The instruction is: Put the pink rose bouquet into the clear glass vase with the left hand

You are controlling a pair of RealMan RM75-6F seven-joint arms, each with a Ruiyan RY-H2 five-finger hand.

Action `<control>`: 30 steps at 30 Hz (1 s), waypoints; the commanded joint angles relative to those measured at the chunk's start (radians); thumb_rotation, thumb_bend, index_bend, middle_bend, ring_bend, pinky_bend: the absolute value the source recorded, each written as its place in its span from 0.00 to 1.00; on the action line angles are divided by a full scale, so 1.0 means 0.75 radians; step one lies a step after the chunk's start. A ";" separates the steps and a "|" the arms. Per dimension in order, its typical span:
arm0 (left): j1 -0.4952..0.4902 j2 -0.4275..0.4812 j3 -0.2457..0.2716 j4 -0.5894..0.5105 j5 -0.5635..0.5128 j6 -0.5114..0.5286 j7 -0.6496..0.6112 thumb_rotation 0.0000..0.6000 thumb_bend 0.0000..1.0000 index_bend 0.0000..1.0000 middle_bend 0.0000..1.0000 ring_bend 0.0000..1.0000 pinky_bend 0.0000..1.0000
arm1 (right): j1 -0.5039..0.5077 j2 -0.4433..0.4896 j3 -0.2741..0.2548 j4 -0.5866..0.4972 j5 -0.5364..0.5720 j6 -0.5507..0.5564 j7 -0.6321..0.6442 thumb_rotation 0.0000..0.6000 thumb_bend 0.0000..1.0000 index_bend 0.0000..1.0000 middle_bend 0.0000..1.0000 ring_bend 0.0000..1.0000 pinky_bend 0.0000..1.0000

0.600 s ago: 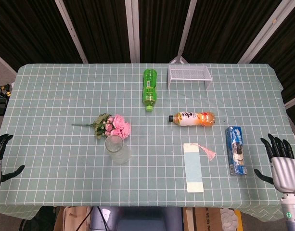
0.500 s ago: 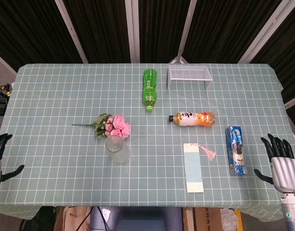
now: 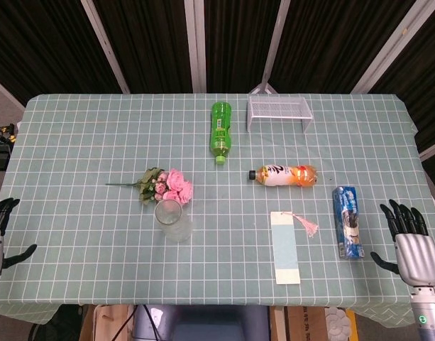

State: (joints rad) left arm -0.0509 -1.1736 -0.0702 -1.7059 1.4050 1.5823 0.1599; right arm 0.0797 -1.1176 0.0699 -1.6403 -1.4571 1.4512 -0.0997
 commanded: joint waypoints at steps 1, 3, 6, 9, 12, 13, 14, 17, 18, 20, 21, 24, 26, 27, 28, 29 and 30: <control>-0.005 0.010 0.004 -0.004 0.007 -0.018 -0.010 1.00 0.17 0.14 0.11 0.00 0.04 | -0.002 0.004 -0.001 -0.011 -0.002 0.004 0.002 1.00 0.19 0.09 0.04 0.00 0.00; -0.009 0.012 0.002 -0.001 0.006 -0.029 -0.024 1.00 0.17 0.14 0.11 0.00 0.04 | -0.003 0.005 0.000 -0.015 -0.003 0.008 0.004 1.00 0.19 0.09 0.04 0.00 0.00; -0.021 0.011 -0.008 0.004 -0.019 -0.061 -0.021 1.00 0.17 0.14 0.11 0.00 0.04 | -0.004 0.004 0.000 -0.016 0.004 0.005 0.003 1.00 0.19 0.09 0.04 0.00 0.00; -0.065 0.005 -0.034 -0.001 -0.058 -0.128 0.020 1.00 0.17 0.14 0.11 0.00 0.04 | 0.000 0.005 -0.001 -0.013 0.015 -0.013 0.007 1.00 0.19 0.09 0.04 0.00 0.00; -0.167 0.021 -0.087 -0.028 -0.101 -0.253 0.097 1.00 0.17 0.12 0.11 0.00 0.04 | 0.007 0.002 -0.001 -0.010 0.028 -0.033 0.005 1.00 0.19 0.09 0.04 0.00 0.00; -0.239 0.027 -0.128 -0.056 -0.147 -0.346 0.141 1.00 0.17 0.12 0.11 0.00 0.04 | 0.010 0.001 -0.004 -0.013 0.026 -0.042 0.003 1.00 0.19 0.09 0.04 0.00 0.00; -0.293 0.034 -0.163 -0.079 -0.216 -0.426 0.177 1.00 0.17 0.11 0.11 0.00 0.04 | 0.012 0.000 -0.005 -0.015 0.025 -0.044 0.002 1.00 0.19 0.09 0.04 0.00 0.00; -0.402 0.038 -0.225 -0.109 -0.370 -0.561 0.273 1.00 0.17 0.10 0.10 0.00 0.04 | 0.013 -0.001 -0.005 -0.018 0.027 -0.045 -0.004 1.00 0.19 0.09 0.04 0.00 0.00; -0.455 0.022 -0.245 -0.098 -0.428 -0.615 0.319 1.00 0.17 0.10 0.10 0.00 0.04 | 0.013 -0.002 -0.004 -0.019 0.028 -0.045 -0.007 1.00 0.19 0.09 0.04 0.00 0.00; -0.513 0.000 -0.264 -0.078 -0.517 -0.671 0.376 1.00 0.17 0.10 0.09 0.00 0.03 | 0.013 -0.001 -0.006 -0.022 0.030 -0.047 -0.008 1.00 0.19 0.09 0.04 0.00 0.00; -0.544 -0.012 -0.271 -0.070 -0.568 -0.700 0.405 1.00 0.17 0.10 0.09 0.00 0.03 | 0.012 0.000 -0.008 -0.024 0.030 -0.048 -0.008 1.00 0.19 0.09 0.04 0.00 0.00; -0.615 -0.042 -0.286 -0.046 -0.686 -0.752 0.472 1.00 0.17 0.10 0.09 0.00 0.03 | 0.011 0.002 -0.009 -0.026 0.031 -0.049 -0.013 1.00 0.19 0.09 0.04 0.00 0.00; -0.664 -0.066 -0.295 -0.027 -0.768 -0.781 0.515 1.00 0.17 0.10 0.08 0.00 0.03 | 0.011 0.001 -0.008 -0.026 0.035 -0.047 -0.020 1.00 0.19 0.09 0.04 0.00 0.00; -0.702 -0.087 -0.299 -0.011 -0.824 -0.796 0.546 1.00 0.17 0.10 0.08 0.00 0.03 | 0.011 0.001 -0.006 -0.026 0.038 -0.046 -0.025 1.00 0.19 0.09 0.04 0.00 0.00; -0.738 -0.107 -0.299 0.001 -0.871 -0.809 0.577 1.00 0.17 0.09 0.08 0.00 0.03 | 0.010 0.000 -0.006 -0.027 0.040 -0.045 -0.028 1.00 0.19 0.09 0.04 0.00 0.00; -0.775 -0.135 -0.306 0.004 -0.907 -0.825 0.596 1.00 0.17 0.09 0.07 0.00 0.03 | 0.008 0.000 -0.005 -0.028 0.042 -0.041 -0.034 1.00 0.19 0.09 0.04 0.00 0.00; -0.798 -0.152 -0.306 0.011 -0.938 -0.821 0.616 1.00 0.17 0.09 0.07 0.00 0.03 | 0.007 0.000 -0.005 -0.029 0.042 -0.039 -0.036 1.00 0.19 0.09 0.04 0.00 0.00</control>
State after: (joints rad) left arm -0.5847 -1.2407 -0.2840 -1.7210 0.7734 0.9963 0.5715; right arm 0.0858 -1.1175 0.0662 -1.6617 -1.4258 1.4217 -0.1259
